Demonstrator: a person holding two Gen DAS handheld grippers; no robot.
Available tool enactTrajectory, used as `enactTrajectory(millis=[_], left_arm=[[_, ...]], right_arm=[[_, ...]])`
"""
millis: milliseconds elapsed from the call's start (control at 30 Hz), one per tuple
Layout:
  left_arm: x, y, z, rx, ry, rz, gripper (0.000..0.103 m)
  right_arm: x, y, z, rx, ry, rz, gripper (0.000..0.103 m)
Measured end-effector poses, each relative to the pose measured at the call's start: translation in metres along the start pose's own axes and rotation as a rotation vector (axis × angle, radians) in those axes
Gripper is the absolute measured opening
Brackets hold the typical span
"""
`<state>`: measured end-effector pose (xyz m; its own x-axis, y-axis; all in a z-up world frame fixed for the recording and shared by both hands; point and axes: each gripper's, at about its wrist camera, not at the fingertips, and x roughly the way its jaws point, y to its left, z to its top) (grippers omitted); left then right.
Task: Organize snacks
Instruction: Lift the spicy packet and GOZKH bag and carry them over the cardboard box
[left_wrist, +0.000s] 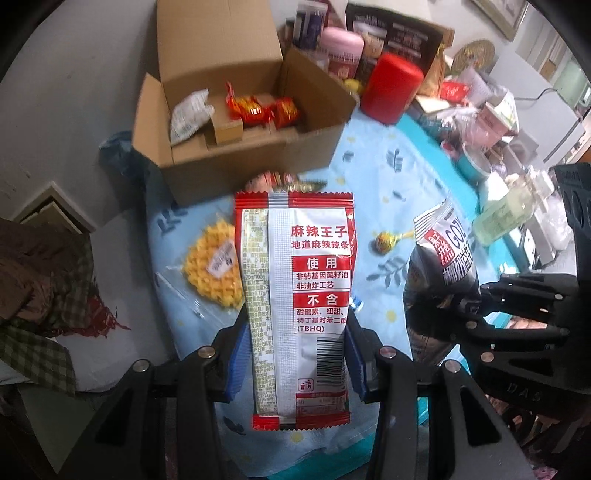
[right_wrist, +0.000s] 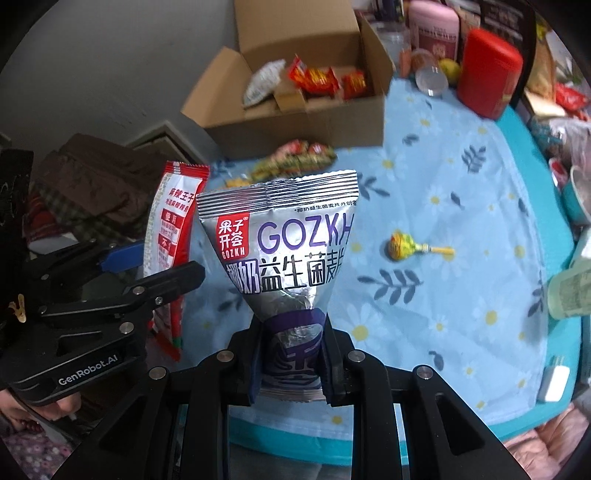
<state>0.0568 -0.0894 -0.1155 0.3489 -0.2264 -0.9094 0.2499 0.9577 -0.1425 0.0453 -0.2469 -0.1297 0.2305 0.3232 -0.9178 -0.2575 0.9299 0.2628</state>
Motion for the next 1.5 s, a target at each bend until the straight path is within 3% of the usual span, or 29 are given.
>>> enactTrajectory(millis=[500,867,1133,1500], left_arm=[[-0.073,0.005,0.038,-0.004,-0.195,-0.002,0.044],[-0.113,0.02,0.082,-0.027,-0.324,0.022,0.044],[-0.12,0.044,0.132,-0.079,-0.38,0.054,0.044],[-0.093,0.081,0.198,-0.142,-0.396,0.089,0.044]], right_arm=[[-0.062,0.039,0.041,-0.082,-0.179,0.017,0.024],[-0.095,0.053,0.092,-0.129,-0.274,0.041,0.024],[-0.099,0.049,0.143,-0.146,-0.309,0.056,0.024],[-0.072,0.025,0.219,-0.143,-0.321,0.066,0.024]])
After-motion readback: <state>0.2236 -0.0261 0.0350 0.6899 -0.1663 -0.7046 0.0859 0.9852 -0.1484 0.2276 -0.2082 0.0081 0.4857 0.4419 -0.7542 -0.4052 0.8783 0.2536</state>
